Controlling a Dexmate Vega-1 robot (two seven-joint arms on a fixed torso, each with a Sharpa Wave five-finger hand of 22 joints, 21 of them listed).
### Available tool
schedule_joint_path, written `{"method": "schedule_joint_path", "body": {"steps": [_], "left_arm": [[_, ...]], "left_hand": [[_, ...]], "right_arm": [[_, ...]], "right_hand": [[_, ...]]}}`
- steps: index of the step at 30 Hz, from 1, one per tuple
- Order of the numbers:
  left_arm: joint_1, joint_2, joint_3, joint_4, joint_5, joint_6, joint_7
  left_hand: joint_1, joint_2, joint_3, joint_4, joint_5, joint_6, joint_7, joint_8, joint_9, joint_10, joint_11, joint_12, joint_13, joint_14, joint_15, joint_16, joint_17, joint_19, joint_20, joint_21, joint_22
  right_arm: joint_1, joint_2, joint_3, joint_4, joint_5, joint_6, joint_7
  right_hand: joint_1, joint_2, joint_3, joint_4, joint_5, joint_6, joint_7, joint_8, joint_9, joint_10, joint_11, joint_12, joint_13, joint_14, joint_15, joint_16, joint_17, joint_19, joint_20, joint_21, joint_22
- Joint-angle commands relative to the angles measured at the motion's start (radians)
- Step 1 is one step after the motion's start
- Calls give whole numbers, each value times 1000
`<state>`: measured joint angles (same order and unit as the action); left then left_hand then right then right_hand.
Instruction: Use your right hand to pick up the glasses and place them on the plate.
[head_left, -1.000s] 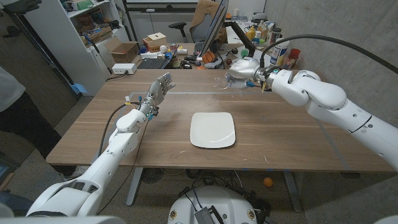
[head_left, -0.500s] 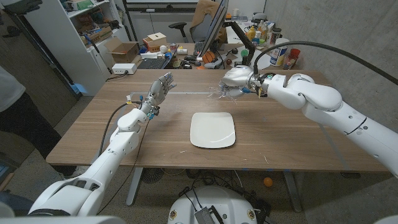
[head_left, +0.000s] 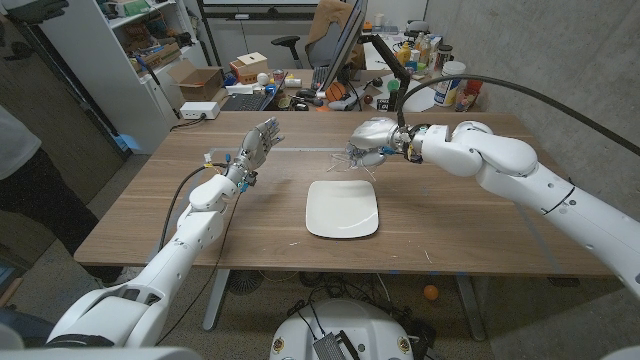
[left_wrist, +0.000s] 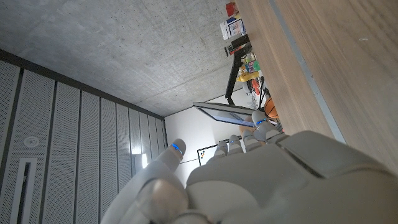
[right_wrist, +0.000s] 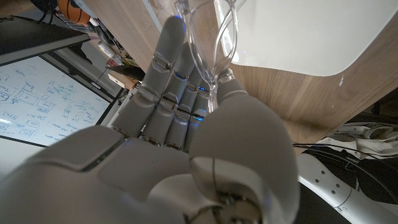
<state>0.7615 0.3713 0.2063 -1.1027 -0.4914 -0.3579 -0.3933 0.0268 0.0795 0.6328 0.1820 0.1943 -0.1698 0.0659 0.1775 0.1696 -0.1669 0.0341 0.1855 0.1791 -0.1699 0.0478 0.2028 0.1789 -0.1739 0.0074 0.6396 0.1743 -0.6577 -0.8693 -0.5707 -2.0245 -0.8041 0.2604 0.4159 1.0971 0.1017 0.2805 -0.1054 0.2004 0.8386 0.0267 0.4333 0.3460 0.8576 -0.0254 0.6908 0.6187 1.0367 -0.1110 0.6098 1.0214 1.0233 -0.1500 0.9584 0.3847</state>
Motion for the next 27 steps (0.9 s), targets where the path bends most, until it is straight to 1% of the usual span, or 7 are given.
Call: {"method": "schedule_joint_path", "body": {"steps": [1,2,6,13,18,21,27], "left_arm": [[1,1,-7,5,-3,10,-7],[0,1,-8,5,-4,10,-8],[1,2,-11,5,-5,10,-9],[2,5,-16,10,-6,11,-10],[-4,3,-17,24,-5,10,-17],[-8,2,-17,31,-4,12,-21],[-14,0,-16,40,0,17,-25]], "left_hand": [[-9,97,3,-1,5,-55,0,3,4,-87,0,5,1,-71,3,-2,3,-64,4,-2,4],[-9,97,3,-1,5,-55,-1,3,4,-87,0,5,1,-71,3,-2,3,-64,4,-2,4],[-9,97,3,-1,5,-55,0,3,4,-87,0,5,1,-71,2,-2,3,-64,4,-3,4],[-9,97,3,-1,5,-56,0,3,4,-87,0,5,1,-71,2,-3,3,-63,4,-5,4],[-10,97,2,-1,5,-55,0,3,4,-87,0,5,1,-71,3,-2,3,-63,4,-6,4],[-10,97,2,-1,5,-55,0,3,4,-87,0,5,1,-72,2,-3,3,-63,4,-7,4],[-10,97,2,-1,5,-56,0,2,4,-88,0,5,1,-72,2,-3,3,-63,4,-8,4]], "right_arm": [[56,57,-67,78,46,32,66],[60,61,-73,86,49,36,69],[71,76,-92,108,50,43,75],[68,91,-106,115,12,20,54],[64,100,-117,126,-21,1,38],[57,103,-126,128,-69,-18,15],[54,111,-128,156,-53,-36,8]], "right_hand": [[70,63,7,-4,5,67,-54,6,4,21,-8,-2,-2,97,-109,-2,2,-33,-65,17,-3],[72,63,7,-4,5,68,-52,6,4,23,-2,-2,-2,99,-109,-2,2,-29,-65,21,-4],[73,63,7,-5,5,67,-51,5,4,24,-4,-1,1,106,-109,0,4,-26,-66,26,-8],[75,63,7,-6,4,69,-51,5,5,25,-2,-2,2,106,-108,-5,6,-27,-67,34,-14],[76,64,7,-6,4,67,-50,4,7,25,-1,-3,3,107,-108,-7,6,-28,-67,38,-18],[75,64,6,-5,3,69,-50,4,7,25,-7,-3,5,107,-107,-9,5,-29,-66,42,-21],[75,63,5,-4,3,69,-52,3,8,25,-5,-6,4,109,-107,-12,7,-32,-67,48,-27]]}}
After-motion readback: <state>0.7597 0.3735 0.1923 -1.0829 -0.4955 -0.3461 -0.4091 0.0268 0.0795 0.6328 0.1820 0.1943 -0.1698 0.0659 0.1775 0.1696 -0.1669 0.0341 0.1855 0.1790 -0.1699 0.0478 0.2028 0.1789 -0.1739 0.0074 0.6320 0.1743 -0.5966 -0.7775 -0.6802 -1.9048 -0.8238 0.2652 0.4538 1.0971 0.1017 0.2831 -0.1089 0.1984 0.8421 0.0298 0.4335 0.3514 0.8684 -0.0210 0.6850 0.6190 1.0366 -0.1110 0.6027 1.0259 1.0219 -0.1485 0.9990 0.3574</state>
